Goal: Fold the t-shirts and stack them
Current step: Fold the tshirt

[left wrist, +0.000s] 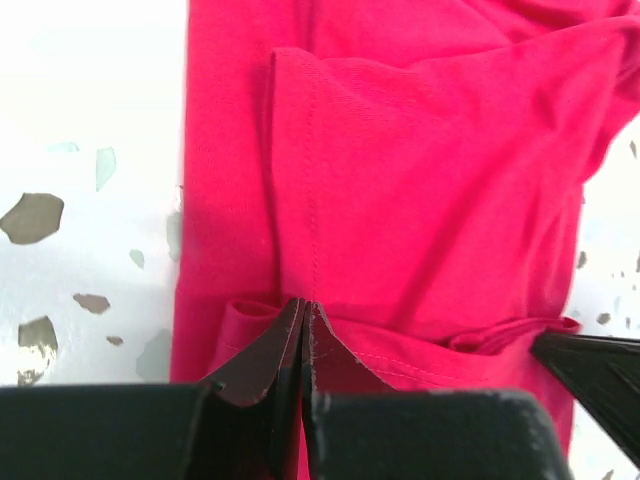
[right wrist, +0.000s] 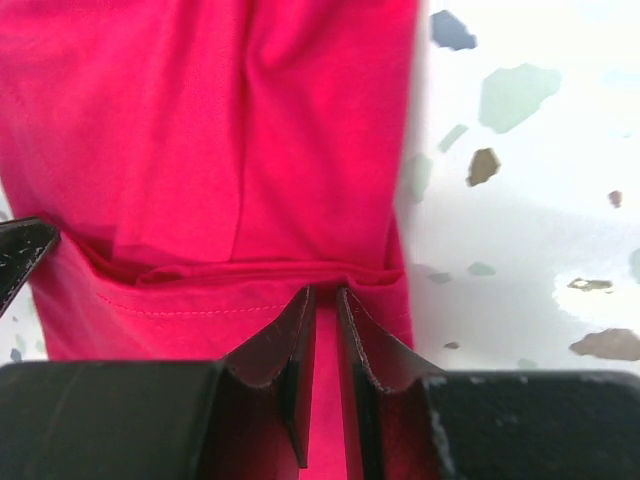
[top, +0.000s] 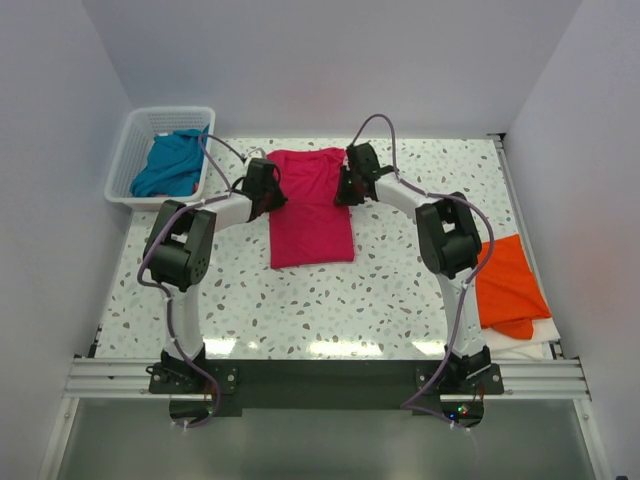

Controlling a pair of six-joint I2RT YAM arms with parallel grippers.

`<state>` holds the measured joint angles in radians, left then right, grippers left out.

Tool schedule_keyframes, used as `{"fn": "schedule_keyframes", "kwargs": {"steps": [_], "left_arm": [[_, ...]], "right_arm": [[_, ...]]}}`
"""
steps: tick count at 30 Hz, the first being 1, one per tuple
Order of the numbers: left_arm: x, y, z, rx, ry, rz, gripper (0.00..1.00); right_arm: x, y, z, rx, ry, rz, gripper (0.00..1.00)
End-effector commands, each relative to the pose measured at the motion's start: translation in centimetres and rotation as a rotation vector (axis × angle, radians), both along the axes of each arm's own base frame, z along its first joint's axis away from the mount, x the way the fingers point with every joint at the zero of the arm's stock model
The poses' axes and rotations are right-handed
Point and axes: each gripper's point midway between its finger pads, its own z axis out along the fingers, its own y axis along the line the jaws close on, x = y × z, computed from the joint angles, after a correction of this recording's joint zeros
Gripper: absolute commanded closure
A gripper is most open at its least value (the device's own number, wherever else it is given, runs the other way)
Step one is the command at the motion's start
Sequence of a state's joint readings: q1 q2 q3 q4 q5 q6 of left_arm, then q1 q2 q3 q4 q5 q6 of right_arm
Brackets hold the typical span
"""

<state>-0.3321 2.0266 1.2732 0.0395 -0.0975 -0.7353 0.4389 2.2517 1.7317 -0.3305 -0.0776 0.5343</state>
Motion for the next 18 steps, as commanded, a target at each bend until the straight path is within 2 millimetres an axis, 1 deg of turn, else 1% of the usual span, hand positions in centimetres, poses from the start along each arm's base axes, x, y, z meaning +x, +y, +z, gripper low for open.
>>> {"fn": "schedule_keyframes", "kwargs": {"steps": [1, 6, 10, 12, 13, 14, 15, 16, 17, 18], "left_arm": [[1.3, 0.3, 0.0, 0.009, -0.007, -0.030, 0.93], [1.7, 0.7, -0.3, 0.001, -0.002, -0.032, 0.93], [1.7, 1.0, -0.3, 0.002, 0.001, -0.027, 0.94], [1.7, 1.3, 0.0, 0.000, -0.005, -0.023, 0.94], [1.8, 1.3, 0.9, -0.004, -0.023, -0.022, 0.93], [1.9, 1.5, 1.3, -0.007, -0.038, -0.022, 0.91], [2.0, 1.6, 2.6, -0.012, -0.065, -0.022, 0.89], [2.1, 1.7, 3.2, -0.014, -0.080, -0.024, 0.88], [2.2, 1.8, 4.0, -0.023, -0.103, -0.027, 0.84], [2.3, 1.8, 5.4, -0.032, -0.132, -0.029, 0.80]], "right_arm": [[1.6, -0.8, 0.9, 0.009, -0.024, -0.006, 0.82], [2.1, -1.8, 0.1, 0.018, -0.006, -0.021, 0.82], [2.2, -2.0, 0.2, 0.025, -0.005, -0.022, 0.82], [2.3, -2.1, 0.5, 0.022, -0.009, -0.021, 0.82], [2.4, -2.2, 1.1, 0.024, -0.019, -0.021, 0.81], [2.3, -2.2, 1.3, 0.021, -0.022, -0.021, 0.81], [2.3, -2.3, 1.6, 0.019, -0.027, -0.022, 0.80], [2.5, -2.5, 2.5, 0.017, -0.043, -0.023, 0.79], [2.5, -2.5, 3.0, 0.015, -0.051, -0.023, 0.79], [2.3, -2.7, 3.3, 0.010, -0.050, -0.025, 0.78]]}}
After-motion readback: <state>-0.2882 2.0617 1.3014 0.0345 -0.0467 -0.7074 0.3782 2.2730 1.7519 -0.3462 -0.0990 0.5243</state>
